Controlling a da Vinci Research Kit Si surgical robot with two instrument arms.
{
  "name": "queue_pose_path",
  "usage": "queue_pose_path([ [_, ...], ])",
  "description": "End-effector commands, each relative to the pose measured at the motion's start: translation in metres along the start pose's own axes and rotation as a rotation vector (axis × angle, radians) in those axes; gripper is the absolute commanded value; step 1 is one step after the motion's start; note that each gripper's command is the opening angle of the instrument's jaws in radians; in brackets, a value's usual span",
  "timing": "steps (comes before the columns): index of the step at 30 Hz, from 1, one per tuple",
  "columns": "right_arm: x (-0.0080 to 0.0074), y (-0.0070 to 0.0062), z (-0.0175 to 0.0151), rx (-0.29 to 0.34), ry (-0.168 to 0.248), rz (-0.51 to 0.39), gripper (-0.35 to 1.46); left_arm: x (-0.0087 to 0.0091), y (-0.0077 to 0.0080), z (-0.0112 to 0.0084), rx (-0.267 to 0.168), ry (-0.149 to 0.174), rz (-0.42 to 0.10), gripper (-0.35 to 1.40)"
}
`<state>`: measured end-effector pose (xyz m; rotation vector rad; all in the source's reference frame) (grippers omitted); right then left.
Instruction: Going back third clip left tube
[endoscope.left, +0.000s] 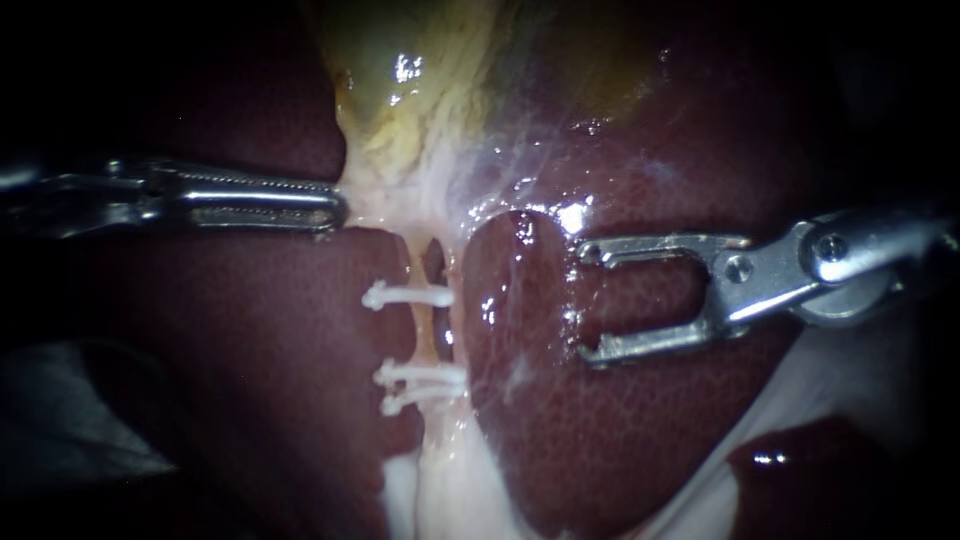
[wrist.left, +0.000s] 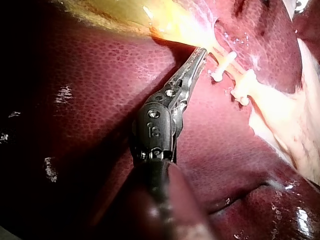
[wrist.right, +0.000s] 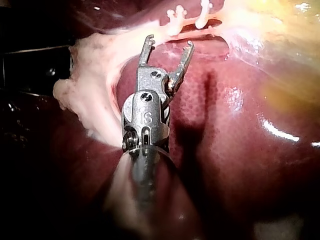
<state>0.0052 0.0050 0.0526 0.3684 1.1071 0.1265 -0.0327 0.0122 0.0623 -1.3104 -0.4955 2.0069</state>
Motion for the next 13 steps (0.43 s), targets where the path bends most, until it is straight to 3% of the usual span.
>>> queue_pose_path([
  [1,0.0000,0.0000,0.0000,0.001,0.000,0.000,0.50,-0.0002,-0.0002,0.0003,0.001,-0.005,-0.006,-0.35],
  [13,0.0000,-0.0001,0.0000,0.001,0.000,-0.001,0.50,-0.0005,-0.0005,0.0007,0.003,-0.008,-0.004,-0.35],
])
